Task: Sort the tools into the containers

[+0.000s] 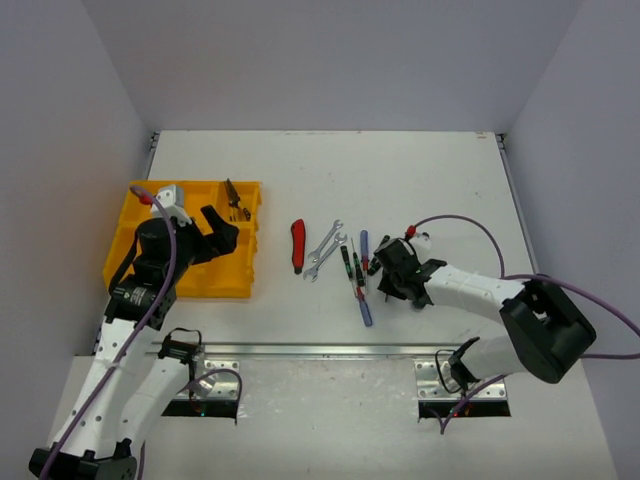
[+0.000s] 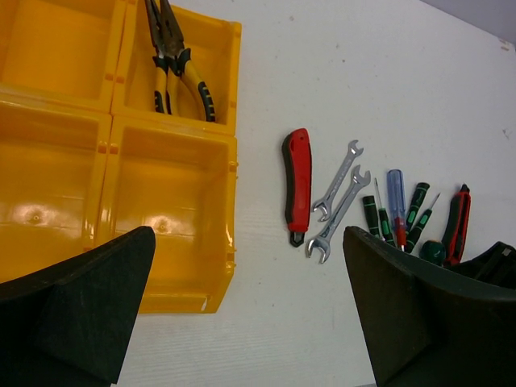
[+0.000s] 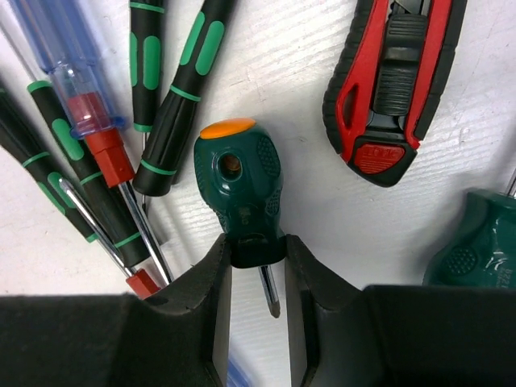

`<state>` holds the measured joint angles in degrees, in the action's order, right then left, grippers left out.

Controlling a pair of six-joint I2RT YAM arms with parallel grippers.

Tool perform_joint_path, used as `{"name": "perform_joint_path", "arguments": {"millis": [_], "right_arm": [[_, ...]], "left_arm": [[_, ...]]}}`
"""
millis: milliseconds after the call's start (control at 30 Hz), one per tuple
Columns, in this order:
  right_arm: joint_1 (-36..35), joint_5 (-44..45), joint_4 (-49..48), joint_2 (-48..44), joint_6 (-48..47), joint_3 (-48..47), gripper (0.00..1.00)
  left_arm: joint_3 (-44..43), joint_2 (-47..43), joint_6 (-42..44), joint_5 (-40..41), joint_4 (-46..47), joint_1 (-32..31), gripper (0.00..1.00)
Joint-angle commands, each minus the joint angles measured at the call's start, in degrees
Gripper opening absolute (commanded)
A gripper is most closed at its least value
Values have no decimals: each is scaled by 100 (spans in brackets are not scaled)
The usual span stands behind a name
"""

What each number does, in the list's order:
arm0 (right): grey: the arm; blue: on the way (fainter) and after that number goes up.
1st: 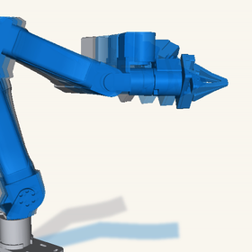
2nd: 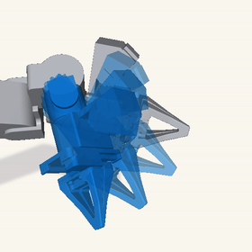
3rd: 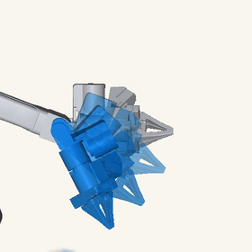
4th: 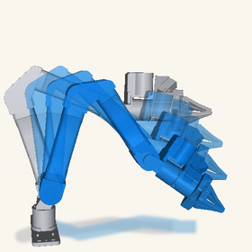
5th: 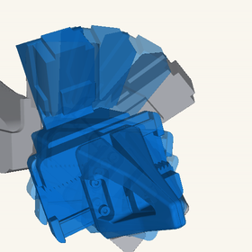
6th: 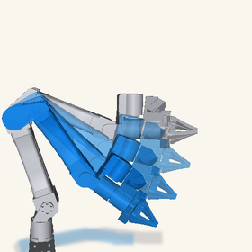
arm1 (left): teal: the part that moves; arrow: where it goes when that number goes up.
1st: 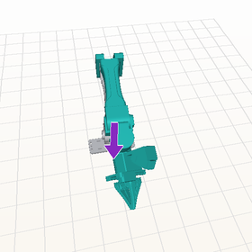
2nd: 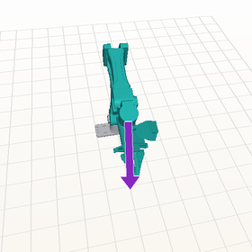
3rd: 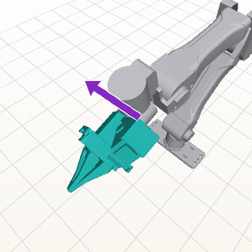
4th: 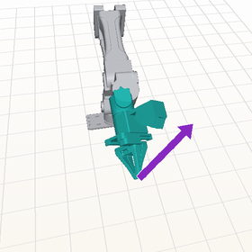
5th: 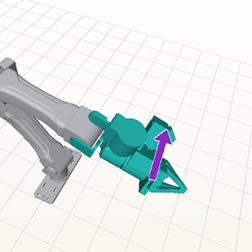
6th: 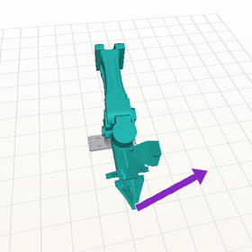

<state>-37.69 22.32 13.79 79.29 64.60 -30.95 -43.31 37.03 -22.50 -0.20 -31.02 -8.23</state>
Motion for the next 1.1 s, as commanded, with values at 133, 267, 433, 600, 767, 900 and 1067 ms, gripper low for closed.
{"name": "perform_joint_path", "arguments": {"millis": [133, 267, 433, 600, 767, 900, 1067], "right_arm": [[-64, -780, -1000, -1610, -1695, 312, 0], [-72, -2157, -1734, -2254, -2312, 490, 0], [-91, -3716, -2349, -2655, -2365, 474, 0], [-153, -4221, -2639, -2878, -2198, 403, 0], [-186, -4385, -2925, -2901, -1961, 378, 0], [-195, -4470, -2988, -2823, -1910, 288, 0], [-195, -4208, -2961, -2712, -1840, 165, 0]], "left_arm": [[465, 381, -850, -2737, 1489, -127, 100], [1322, 652, -2076, -3327, 3980, -838, 100], [1181, 1604, -2339, -2506, 5221, -2277, 100], [955, 2358, -2476, -2238, 5802, -2718, 93], [569, 2927, -2443, -1975, 5660, -3046, 74], [493, 3129, -2449, -1949, 5689, -3194, 63], [464, 3170, -2441, -2098, 5867, -3357, 41]]}}
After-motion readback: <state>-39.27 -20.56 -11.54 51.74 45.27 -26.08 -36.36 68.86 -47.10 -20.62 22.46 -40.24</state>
